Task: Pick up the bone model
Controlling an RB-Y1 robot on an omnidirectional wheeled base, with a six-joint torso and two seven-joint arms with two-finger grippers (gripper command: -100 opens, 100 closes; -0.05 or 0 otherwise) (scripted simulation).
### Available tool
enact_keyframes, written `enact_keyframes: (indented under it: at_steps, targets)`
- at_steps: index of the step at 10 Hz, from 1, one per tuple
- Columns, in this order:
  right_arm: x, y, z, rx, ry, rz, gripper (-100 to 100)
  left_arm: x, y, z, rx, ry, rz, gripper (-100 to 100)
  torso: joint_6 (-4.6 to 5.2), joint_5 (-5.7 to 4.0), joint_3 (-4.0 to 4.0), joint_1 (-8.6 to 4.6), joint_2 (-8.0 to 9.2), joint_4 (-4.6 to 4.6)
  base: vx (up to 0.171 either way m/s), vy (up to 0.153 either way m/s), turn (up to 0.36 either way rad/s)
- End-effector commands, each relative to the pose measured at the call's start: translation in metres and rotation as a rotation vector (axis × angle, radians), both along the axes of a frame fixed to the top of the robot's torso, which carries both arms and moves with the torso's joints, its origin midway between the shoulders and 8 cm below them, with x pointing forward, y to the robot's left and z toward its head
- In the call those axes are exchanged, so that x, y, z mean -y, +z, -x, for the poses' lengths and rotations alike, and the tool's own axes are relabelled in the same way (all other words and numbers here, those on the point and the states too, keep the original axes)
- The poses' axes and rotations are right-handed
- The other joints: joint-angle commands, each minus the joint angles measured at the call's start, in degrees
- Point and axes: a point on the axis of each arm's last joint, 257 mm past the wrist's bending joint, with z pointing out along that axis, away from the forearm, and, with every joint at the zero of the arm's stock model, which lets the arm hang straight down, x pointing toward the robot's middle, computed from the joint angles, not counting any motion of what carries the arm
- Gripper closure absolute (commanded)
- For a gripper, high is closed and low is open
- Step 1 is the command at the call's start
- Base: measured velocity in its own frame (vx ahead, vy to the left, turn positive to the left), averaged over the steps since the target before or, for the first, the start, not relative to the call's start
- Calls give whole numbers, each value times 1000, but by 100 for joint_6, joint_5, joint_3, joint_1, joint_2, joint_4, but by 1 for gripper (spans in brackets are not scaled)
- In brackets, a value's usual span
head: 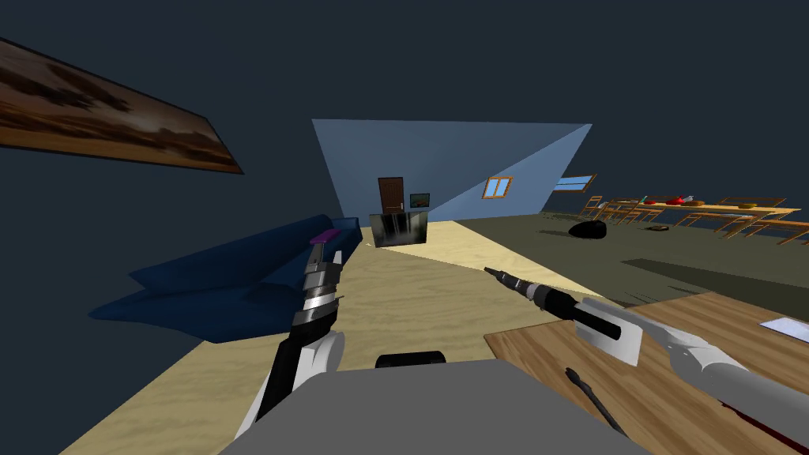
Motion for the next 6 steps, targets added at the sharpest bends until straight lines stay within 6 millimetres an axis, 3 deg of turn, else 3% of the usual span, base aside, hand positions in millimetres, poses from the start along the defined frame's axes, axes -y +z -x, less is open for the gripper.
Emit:
enact_keyframes:
  at_steps: [1, 2, 3, 5, 6]
  targets:
    - [9, -5, 3, -13, -7, 11, -100, 0, 0, 0, 0, 0, 0, 0, 0, 0, 0, 0, 0, 0, -4, -7, -21]
    - [22, -28, 19, -73, -11, 54, -100, 0, 0, 0, 0, 0, 0, 0, -1, 2, -1, 7, -1, 0, -6, -8, 78]
    - [22, -28, 19, -73, -11, 54, -100, 0, 0, 0, 0, 0, 0, 0, -2, 3, 0, 9, -1, 0, -9, -14, 61]
    - [44, -73, 57, -194, -7, 140, -100, 0, 0, 0, 0, 0, 0, 0, -1, 0, 0, 3, 1, 0, -17, -31, 87]
    - [45, -78, 60, -206, -9, 141, -100, 0, 0, 0, 0, 0, 0, 0, -1, 0, 3, -2, 5, 1, -23, -34, 37]
